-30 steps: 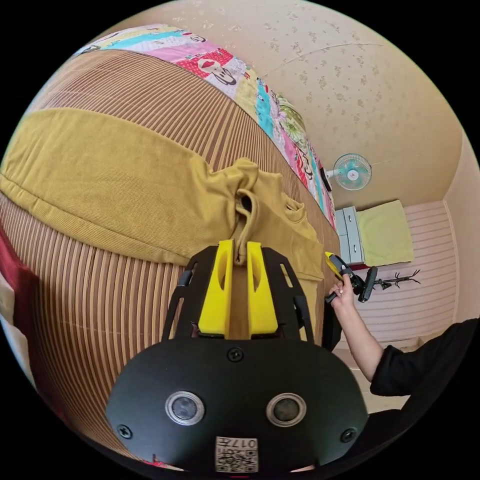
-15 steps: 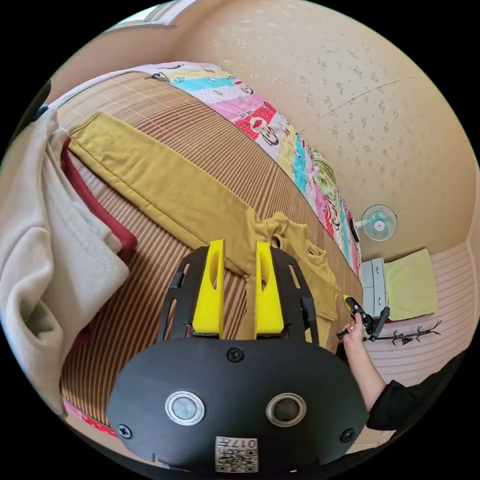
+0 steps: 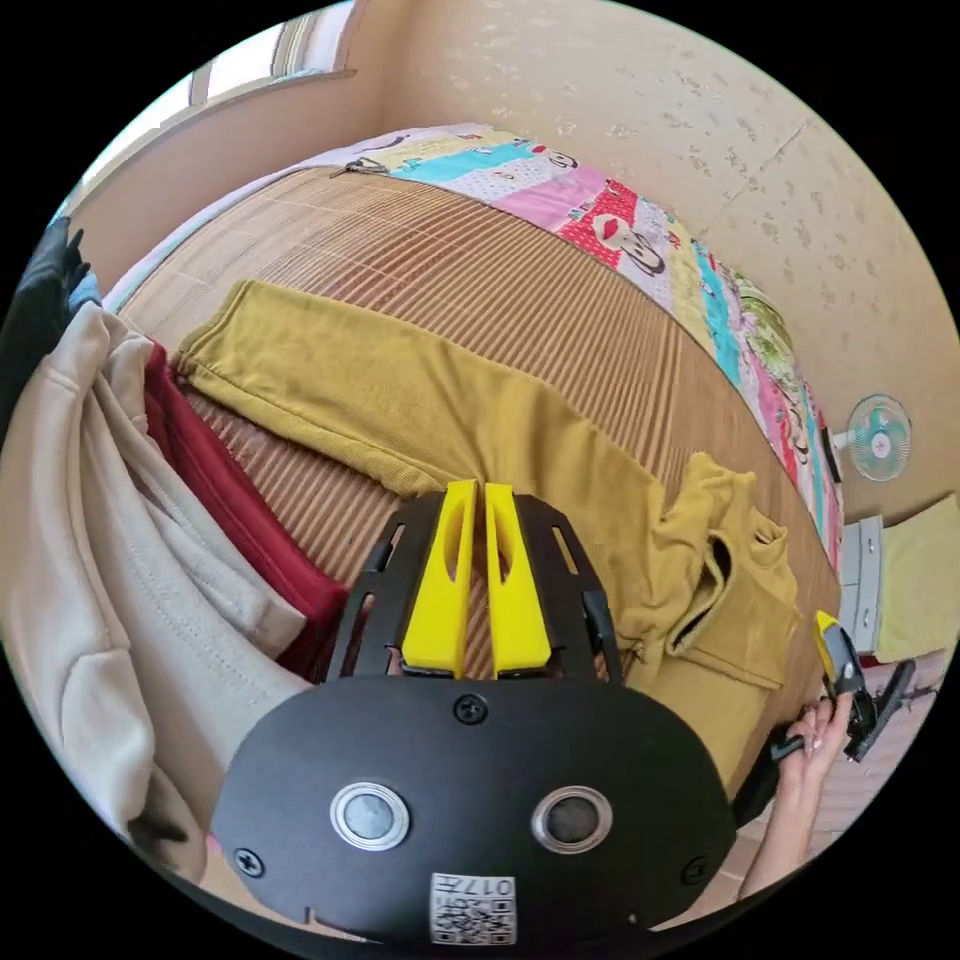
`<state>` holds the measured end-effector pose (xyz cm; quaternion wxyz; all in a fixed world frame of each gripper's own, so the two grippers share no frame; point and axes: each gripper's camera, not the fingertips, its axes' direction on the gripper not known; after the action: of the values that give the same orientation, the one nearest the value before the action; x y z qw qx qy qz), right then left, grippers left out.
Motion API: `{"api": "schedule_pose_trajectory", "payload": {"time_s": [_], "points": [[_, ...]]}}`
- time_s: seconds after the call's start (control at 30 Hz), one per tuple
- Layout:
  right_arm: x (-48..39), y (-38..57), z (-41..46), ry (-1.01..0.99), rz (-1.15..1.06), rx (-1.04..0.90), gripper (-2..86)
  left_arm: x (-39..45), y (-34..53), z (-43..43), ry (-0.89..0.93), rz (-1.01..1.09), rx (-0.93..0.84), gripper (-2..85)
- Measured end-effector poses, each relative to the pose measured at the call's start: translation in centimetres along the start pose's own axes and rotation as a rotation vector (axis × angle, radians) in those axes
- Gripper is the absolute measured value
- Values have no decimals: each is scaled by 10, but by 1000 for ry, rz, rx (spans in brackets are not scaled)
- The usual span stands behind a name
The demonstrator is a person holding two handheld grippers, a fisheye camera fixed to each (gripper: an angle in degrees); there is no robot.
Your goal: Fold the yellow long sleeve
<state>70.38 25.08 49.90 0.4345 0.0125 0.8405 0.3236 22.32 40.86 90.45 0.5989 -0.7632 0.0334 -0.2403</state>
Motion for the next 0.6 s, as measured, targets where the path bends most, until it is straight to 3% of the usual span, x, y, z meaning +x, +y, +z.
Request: {"api": "schedule_pose_trajectory", "payload": {"time_s": [0.03, 0.1, 0.23, 0.4, 0.5, 0.6], "points": [[-12, 0, 2, -18, -35, 3, 69, 8, 8, 8, 172, 43, -39, 7], [-64, -1, 17, -75, -196, -19, 70, 21, 17, 16, 232, 76, -105, 14], [-122, 0, 39, -84, -373, -51, 70, 20, 24, -27, 107, 36, 86, 62], [-135, 7, 52, -174, -430, -100, 71, -1, -27, -51, -168, -64, 151, 81], [-122, 10, 58, -212, -386, -146, 72, -23, -70, -46, -363, -155, 100, 89], [-109, 14, 59, -248, -336, -166, 73, -58, -87, -18, -383, -297, 18, 93]]}}
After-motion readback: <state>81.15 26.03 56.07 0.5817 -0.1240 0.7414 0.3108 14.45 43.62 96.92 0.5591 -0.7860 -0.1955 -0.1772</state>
